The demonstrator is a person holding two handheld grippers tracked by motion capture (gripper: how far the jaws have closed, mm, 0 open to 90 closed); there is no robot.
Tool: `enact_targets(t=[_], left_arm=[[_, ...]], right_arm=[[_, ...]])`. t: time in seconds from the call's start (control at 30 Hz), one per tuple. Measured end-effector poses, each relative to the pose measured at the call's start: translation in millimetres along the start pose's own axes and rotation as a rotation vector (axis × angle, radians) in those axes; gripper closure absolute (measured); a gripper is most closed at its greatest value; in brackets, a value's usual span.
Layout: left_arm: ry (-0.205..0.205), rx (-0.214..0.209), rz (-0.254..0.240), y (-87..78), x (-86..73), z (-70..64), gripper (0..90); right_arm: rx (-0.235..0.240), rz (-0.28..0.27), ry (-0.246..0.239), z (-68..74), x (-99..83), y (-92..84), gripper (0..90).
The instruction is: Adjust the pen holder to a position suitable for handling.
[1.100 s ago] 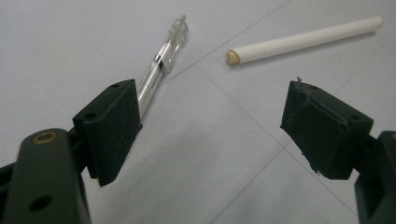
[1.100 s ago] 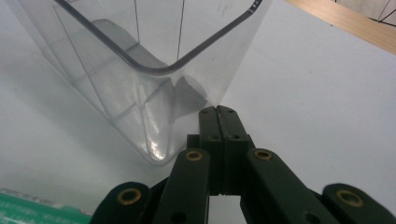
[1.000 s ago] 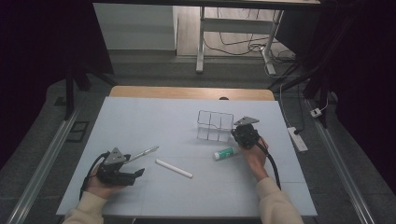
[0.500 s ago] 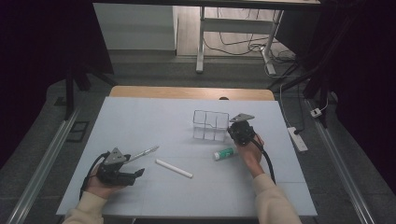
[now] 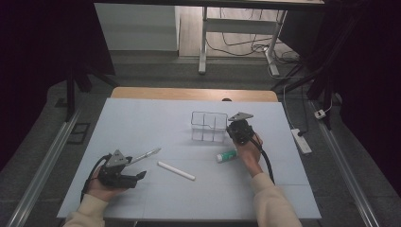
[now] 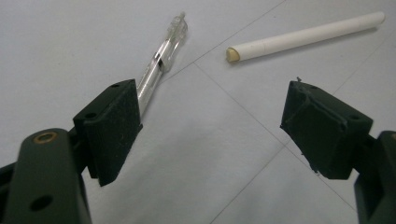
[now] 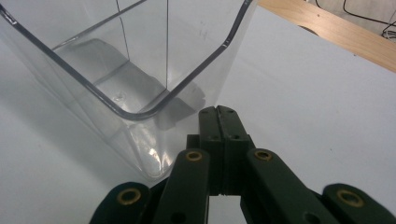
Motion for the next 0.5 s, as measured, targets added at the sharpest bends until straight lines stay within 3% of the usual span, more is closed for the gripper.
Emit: enact_targets(t=[0.5], left_arm=[[0.001,0.002,0.003,0.5,-0.6,1.3,20.1]], right_arm=[[0.025,0.008,0.0,9.7,16.3,14.4,88.6]])
Point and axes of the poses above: each handheld gripper's, and its own axes: y roughly forward along the jaws, x roughly out of its top, z roughly to its left, the point moved 3 cm from there along y, roughly forward along the jaws, and after that the axes turned 15 degrees about x, right-handed, at the moved point
